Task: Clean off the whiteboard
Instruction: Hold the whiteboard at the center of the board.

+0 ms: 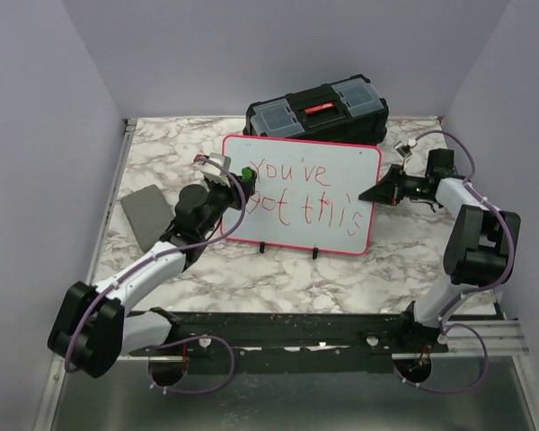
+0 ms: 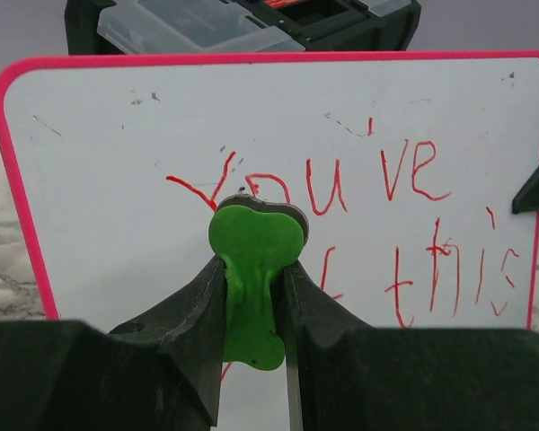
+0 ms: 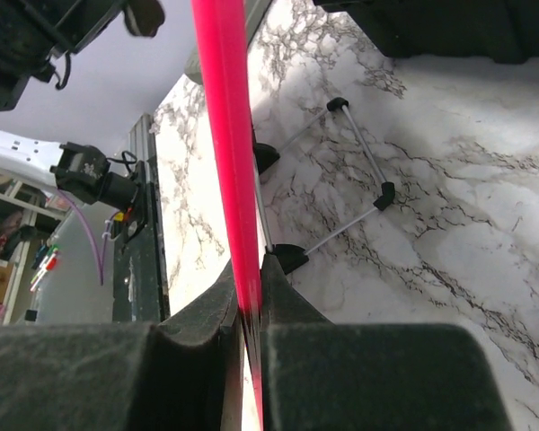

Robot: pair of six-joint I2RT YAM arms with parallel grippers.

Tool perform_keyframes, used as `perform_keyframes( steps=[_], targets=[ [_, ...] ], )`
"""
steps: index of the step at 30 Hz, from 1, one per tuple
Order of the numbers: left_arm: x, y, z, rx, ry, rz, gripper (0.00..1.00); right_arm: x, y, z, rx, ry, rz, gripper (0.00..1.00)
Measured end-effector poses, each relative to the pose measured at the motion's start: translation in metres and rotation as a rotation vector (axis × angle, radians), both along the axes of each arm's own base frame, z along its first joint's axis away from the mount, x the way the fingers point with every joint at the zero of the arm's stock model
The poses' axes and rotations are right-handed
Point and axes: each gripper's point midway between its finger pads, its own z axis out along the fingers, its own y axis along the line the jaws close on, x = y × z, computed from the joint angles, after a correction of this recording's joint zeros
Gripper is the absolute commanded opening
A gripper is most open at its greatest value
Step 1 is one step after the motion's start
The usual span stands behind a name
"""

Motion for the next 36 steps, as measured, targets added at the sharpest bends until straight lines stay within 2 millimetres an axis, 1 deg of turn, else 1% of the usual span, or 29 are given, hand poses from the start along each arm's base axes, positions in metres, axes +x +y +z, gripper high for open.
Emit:
perform_keyframes(
  steps=[2, 5, 11, 14, 17, 21, 23, 27, 31, 36],
  targets=[
    [0.012, -0.001, 0.000, 0.010, -0.019, 0.002, 0.00, -0.002, 0.000, 0.000, -0.002, -0.002, 0.005, 0.01],
    [0.025, -0.002, 0.001, 0.028, -0.042, 0.003, 0.00, -0.004, 0.000, 0.002, -0.005, -0.008, 0.011, 0.01],
    [0.056, -0.005, 0.016, 0.053, -0.078, 0.006, 0.00, -0.006, 0.001, 0.006, -0.012, -0.021, 0.019, 0.01],
    [0.068, -0.002, 0.015, 0.065, -0.070, 0.014, 0.00, -0.007, 0.001, 0.006, -0.014, -0.023, 0.021, 0.01],
    [0.074, 0.001, 0.007, 0.076, -0.044, 0.017, 0.00, -0.008, 0.001, 0.006, -0.014, -0.022, 0.022, 0.01],
    [0.078, 0.004, -0.009, 0.093, 0.011, 0.006, 0.00, -0.008, 0.001, 0.006, -0.014, -0.021, 0.023, 0.01],
    [0.080, 0.003, -0.014, 0.097, 0.040, -0.006, 0.00, -0.008, 0.001, 0.005, -0.013, -0.019, 0.023, 0.01],
    [0.087, 0.001, -0.019, 0.094, 0.087, -0.025, 0.00, -0.009, 0.001, 0.005, -0.014, -0.019, 0.024, 0.01],
    [0.086, -0.002, -0.025, 0.092, 0.119, -0.042, 0.00, -0.009, 0.001, 0.005, -0.013, -0.015, 0.024, 0.01],
    [0.087, -0.005, -0.027, 0.078, 0.138, -0.052, 0.00, -0.010, 0.001, 0.005, -0.012, -0.010, 0.024, 0.01]
  ],
)
